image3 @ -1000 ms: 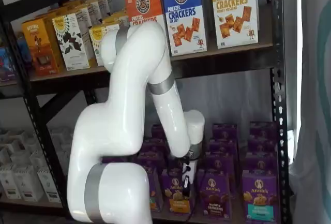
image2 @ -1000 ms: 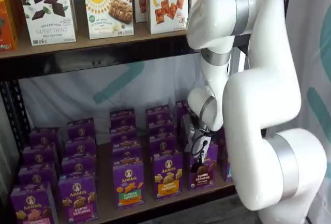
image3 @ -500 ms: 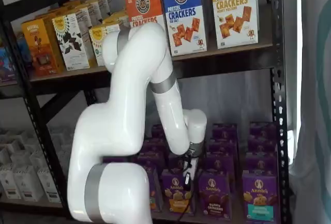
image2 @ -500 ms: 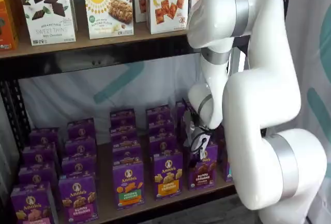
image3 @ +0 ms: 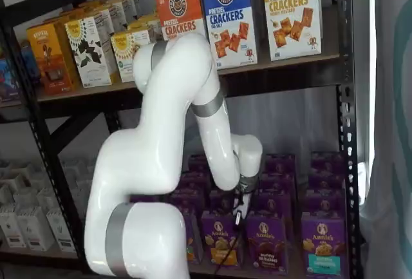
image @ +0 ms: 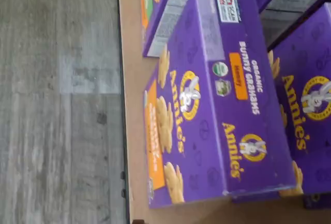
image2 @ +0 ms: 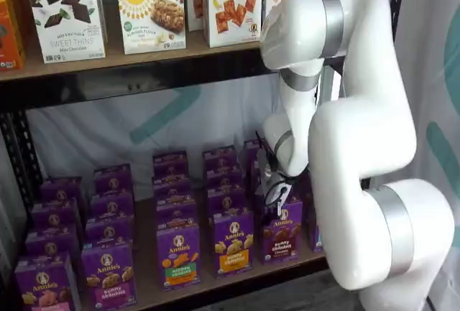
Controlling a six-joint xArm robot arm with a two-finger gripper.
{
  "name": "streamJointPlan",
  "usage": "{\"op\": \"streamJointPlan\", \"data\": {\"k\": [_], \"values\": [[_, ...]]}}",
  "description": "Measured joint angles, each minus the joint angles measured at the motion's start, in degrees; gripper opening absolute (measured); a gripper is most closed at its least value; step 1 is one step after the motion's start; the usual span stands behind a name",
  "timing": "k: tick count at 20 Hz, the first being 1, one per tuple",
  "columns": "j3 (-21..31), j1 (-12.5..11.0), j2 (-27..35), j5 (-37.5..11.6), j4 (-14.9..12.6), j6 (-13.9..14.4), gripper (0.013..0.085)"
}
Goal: Pick up the purple box with a brown patch in the center, on the bottom shelf, the fifth box from the left
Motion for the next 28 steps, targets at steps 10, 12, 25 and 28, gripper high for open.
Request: {"op": "streamJointPlan", "data": {"k": [10,12,25,28], "values": [[-7.1,-1.9,5.8,-1.0,-9.2,6.7,0.0850],[-8.0,-2.3,6.8,-1.2,-13.7,10.3,0.0850],[-12.3,-5.5,10.2,3.0,-44.8,35.7,0.0850],[-12.0,-5.4,10.5,2.2,-46.7,37.4,0.0850]]}}
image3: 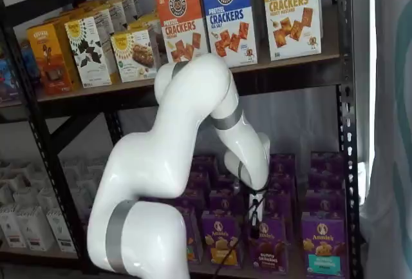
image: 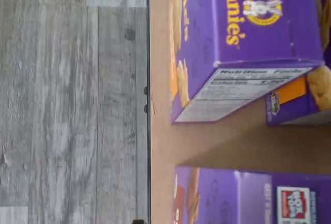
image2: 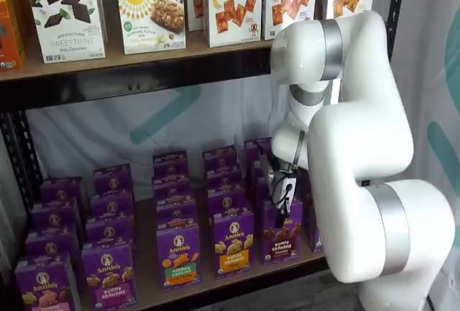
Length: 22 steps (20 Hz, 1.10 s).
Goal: Pick up the purple box with a brown patch in the center, on the bottom shelf, the fifth box from the left
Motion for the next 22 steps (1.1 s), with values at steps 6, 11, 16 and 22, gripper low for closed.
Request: {"op": "streamJointPlan", "data": {"k": [6,11,16,22], "values": [[1.1,0.8,0.7,-2.9,-2.0,2.1,0.0850],[1.5,1.3,1.0,-4.4,0.2,0.4,0.0810],[1.9,1.5,0.5,-4.4,1.6,-0.6,0.0690],[2.6,1.6,-0.5,-4.5,2.2,-1.0,0.0610]]}}
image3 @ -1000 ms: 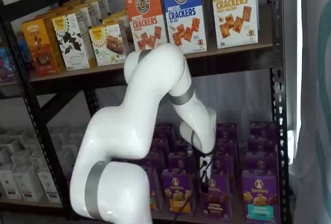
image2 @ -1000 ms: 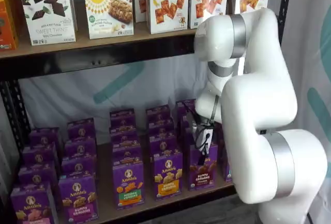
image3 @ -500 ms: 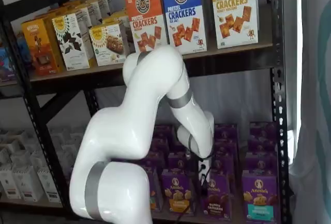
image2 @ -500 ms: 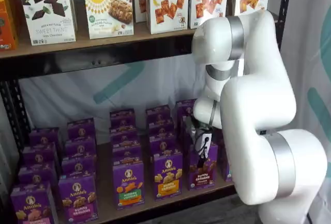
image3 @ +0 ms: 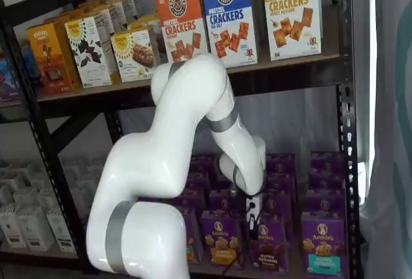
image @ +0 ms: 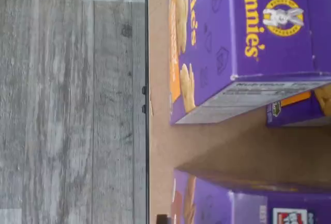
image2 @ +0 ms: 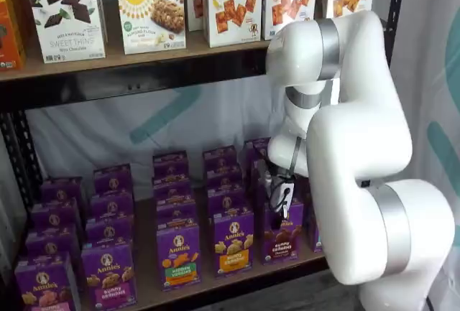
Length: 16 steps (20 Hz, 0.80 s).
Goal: Pick up the purple box with a brown patch in the center, on the bottom shelf, the fifth box from the left
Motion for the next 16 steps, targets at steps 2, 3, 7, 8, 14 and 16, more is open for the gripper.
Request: {"op": "streamJointPlan", "data": {"k": [2,3,7,8,14,16], "values": [[0.2,0.1,-0.2,-0.1,-0.2,0.3,0.0610],[0.3,0.1,-0.3,-0.3,-0.3,0.3,0.0610],[0.8,0.3,-0.5,-1.0,-0.4,0.6,0.0610],[1.0,0.4,-0.6,-1.2,-0.4,0.6,0.0570],[1.9,0.7,-0.9,-2.2,0.0,0.4,0.0450],[2.1,0.9,-1.0,-2.6,1.1,-0.5,0.0410]]}}
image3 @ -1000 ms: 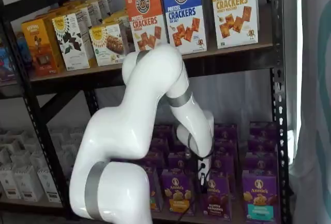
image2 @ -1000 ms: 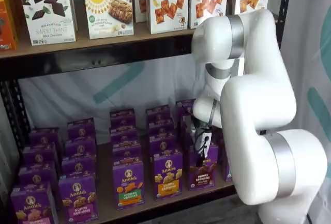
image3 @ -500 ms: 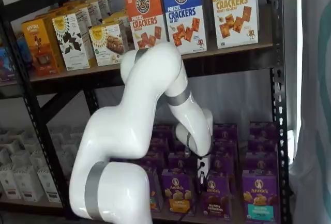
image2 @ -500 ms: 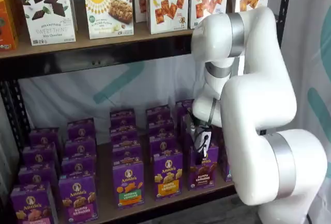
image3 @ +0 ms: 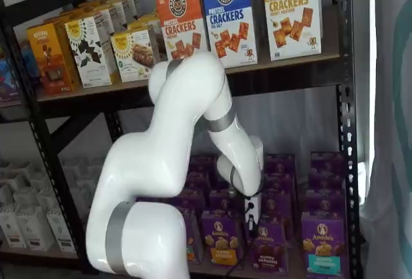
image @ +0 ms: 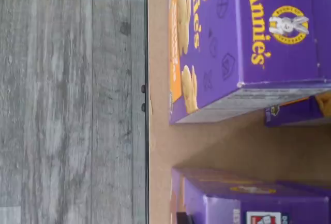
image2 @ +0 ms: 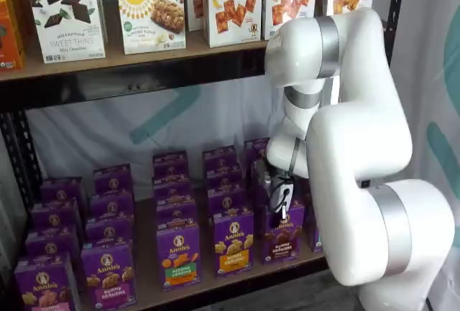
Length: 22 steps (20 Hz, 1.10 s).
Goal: Pick up the purple box with a brown patch in the center, on the bottom shelf, the fifth box from the left
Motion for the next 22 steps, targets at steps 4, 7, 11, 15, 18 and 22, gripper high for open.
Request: {"op": "streamJointPlan", "data": {"k": [4,7,11,15,18,22], "values": [[0.3,0.2,-0.1,-0.6,1.4,-1.1,0.0410],[0.6,0.3,-0.1,-0.7,1.6,-1.2,0.0410],[1.0,0.4,-0.3,-0.9,1.9,-1.5,0.0370],[1.4,0.4,-0.5,-0.8,2.1,-1.7,0.0330],[2.3,0.6,-1.0,-1.2,1.8,-1.4,0.0330],[4.5,0.9,-2.5,-2.1,1.4,-0.7,0.0330]]}}
